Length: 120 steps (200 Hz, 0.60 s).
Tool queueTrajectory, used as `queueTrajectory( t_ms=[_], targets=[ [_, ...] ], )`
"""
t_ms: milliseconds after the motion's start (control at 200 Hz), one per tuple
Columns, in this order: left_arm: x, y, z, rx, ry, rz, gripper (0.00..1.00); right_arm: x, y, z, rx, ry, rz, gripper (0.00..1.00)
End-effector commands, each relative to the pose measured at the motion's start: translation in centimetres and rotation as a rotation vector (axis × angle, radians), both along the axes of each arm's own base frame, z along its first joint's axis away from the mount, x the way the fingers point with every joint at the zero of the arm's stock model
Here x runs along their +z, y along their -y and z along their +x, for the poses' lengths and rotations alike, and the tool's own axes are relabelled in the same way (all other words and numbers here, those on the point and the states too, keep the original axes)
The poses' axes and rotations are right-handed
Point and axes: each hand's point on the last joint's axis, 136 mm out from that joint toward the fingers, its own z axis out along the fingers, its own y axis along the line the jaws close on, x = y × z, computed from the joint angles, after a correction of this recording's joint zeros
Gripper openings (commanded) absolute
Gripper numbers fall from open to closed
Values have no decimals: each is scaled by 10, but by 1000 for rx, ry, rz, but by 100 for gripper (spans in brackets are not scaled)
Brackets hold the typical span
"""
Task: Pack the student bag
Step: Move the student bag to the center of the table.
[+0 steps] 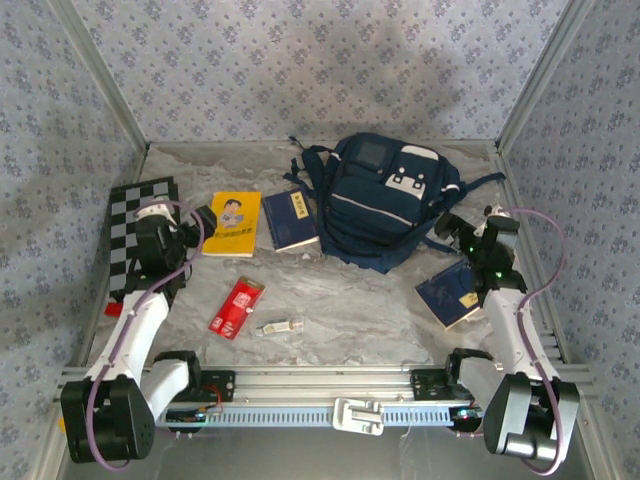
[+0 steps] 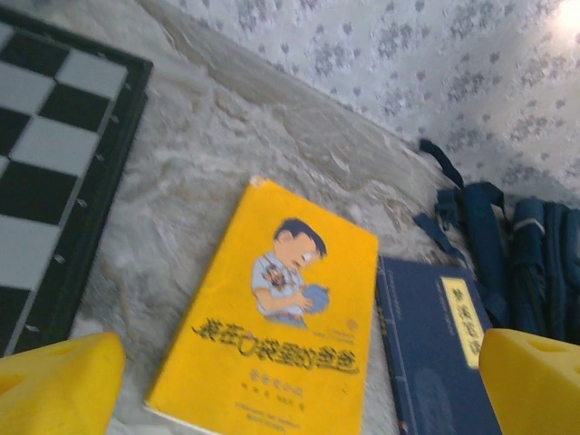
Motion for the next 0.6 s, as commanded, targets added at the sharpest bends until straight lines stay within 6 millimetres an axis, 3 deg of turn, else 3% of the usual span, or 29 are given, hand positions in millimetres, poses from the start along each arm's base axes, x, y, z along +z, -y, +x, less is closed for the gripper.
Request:
queueTrajectory(
  t_ms=[0, 85, 315, 595],
  targets=[
    [8, 19, -4, -70, -41, -103, 100, -8, -22, -12, 53, -117, 86, 100],
    [7, 33, -7, -100, -46, -146, 100, -17, -39, -17, 95, -176, 114, 100],
    [-4, 95, -22, -259, -121, -172, 100, -38, -84, -27, 205, -299, 155, 100],
    [-16, 161, -35, -389, -135, -174, 100, -60, -110, -20, 246, -375, 179, 100]
  ],
)
